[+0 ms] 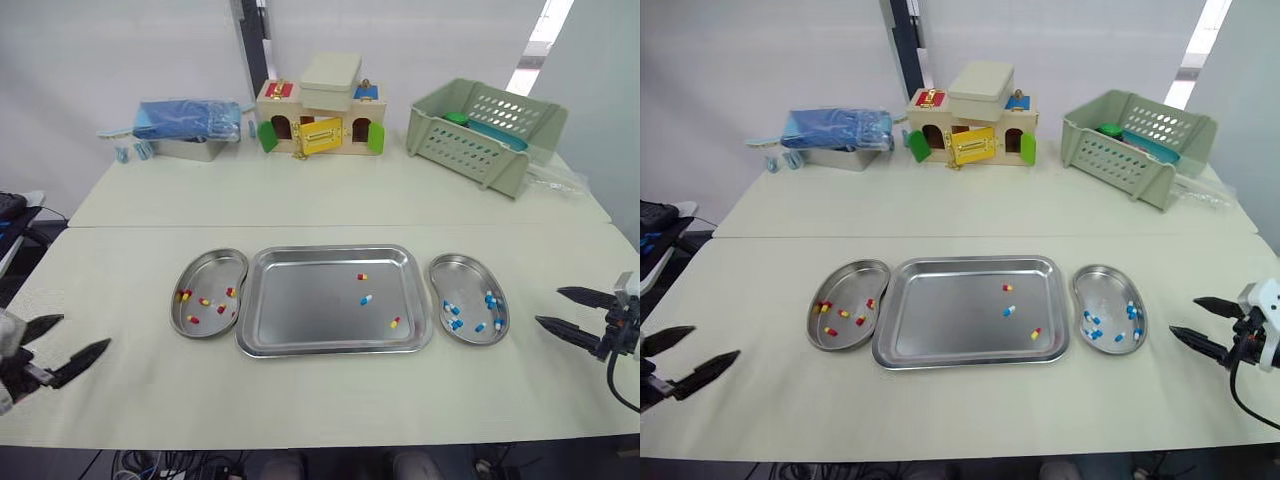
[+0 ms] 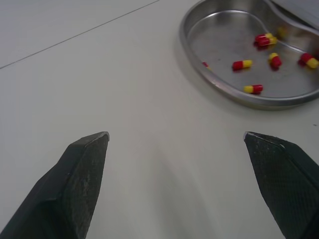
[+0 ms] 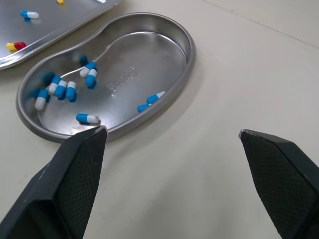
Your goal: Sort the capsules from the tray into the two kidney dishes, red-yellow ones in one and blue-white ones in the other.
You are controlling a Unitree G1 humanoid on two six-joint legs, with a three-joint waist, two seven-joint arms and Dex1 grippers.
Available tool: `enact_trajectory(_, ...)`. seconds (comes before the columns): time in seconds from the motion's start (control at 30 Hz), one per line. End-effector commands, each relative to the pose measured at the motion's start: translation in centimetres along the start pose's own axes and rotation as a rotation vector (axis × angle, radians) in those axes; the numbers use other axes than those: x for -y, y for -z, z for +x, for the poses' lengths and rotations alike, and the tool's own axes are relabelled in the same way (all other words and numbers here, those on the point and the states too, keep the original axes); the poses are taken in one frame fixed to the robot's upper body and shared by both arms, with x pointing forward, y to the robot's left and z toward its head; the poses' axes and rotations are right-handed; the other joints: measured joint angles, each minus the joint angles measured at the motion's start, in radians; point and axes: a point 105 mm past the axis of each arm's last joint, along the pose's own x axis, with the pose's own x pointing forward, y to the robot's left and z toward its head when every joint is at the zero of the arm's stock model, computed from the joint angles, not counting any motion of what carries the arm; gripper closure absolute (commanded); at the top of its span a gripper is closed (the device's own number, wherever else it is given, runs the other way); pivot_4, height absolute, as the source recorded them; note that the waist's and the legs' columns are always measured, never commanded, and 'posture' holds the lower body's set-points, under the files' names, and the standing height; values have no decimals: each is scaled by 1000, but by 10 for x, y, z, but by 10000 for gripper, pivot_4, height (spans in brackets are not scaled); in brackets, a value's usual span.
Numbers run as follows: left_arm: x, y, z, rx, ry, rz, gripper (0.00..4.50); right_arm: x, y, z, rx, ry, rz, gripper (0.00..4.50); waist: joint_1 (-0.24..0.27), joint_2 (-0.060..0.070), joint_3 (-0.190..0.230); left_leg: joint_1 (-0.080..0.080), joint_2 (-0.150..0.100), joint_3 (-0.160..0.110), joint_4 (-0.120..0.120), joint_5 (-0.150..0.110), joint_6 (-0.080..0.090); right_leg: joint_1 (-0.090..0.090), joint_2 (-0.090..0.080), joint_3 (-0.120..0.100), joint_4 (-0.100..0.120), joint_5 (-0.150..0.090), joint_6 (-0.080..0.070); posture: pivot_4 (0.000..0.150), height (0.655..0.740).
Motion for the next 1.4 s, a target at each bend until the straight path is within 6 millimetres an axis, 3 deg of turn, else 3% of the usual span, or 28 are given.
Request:
enact_trajectory(0.03, 29, -20, 3, 91, 87, 43, 156, -4, -40, 5, 45, -74, -94, 0, 0, 0, 0, 0, 0, 0, 0, 0, 0, 0, 0, 0, 0, 0, 0, 1500, 7400)
enact_trajectory(0.2, 84, -26, 5, 187, 232, 24, 156, -26, -80, 26, 54, -258, -173, 0, -2, 0, 0, -1, 0, 0, 0, 0, 0, 0, 0, 0, -1, 0, 0, 1500, 7400)
enact_trajectory(0.33, 120, -26, 9, 301, 272, -14, 156, -42, -96, 43, 22, -382, -243, 0, 4, 0, 0, -1, 0, 0, 0, 0, 0, 1, 0, -1, -1, 0, 0, 1500, 7400)
enact_trajectory(0.43, 157, -25, 15, 432, 282, -57, 156, -65, -118, 69, 37, -512, -308, 0, 7, 0, 0, -1, 0, 0, 1, 0, 0, 1, 0, -1, -2, 0, 0, 1500, 7400)
enact_trajectory(0.53, 181, -20, 17, 468, 301, -85, 156, -80, -123, 90, -20, -584, -320, 0, 1, 0, 0, -1, 0, 0, 0, 0, 0, 1, 0, -1, -2, 0, 0, 1500, 7400)
enact_trajectory(0.77, 202, -8, 19, 525, 306, -92, 156, -114, -133, 139, -55, -729, -431, 0, 10, 0, 0, -2, 0, -1, 0, 0, 0, 0, 0, -2, -5, 0, 0, 1500, 7400)
enact_trajectory(1.0, 207, -8, 26, 581, 288, -87, 156, -129, -119, 184, -158, -751, -566, 0, 6, 0, 0, -3, -1, -1, -1, 0, 0, 0, 0, -2, -9, 1, 1, 1500, 7400)
enact_trajectory(1.1, 209, -8, 27, 583, 290, -88, 0, -130, -114, 196, -177, -745, -597, 6116, 4, 0, 0, -3, -1, -1, -1, 0, 0, -1, 0, -2, -8, 1, 1, 1500, 7400)
enact_trajectory(1.17, 209, -8, 28, 583, 286, -86, 0, -131, -110, 202, -187, -746, -605, 12805, 4, 0, 0, -3, -1, -1, -1, 0, 0, -1, 0, -2, -8, 1, 1, 1500, 7400)
enact_trajectory(1.4, 210, -8, 28, 579, 280, -86, 0, -133, -100, 213, -212, -749, -611, 12805, 3, 0, 0, -3, -1, -2, -1, 0, 0, -1, 0, -2, -7, 1, 1, 1500, 7400)
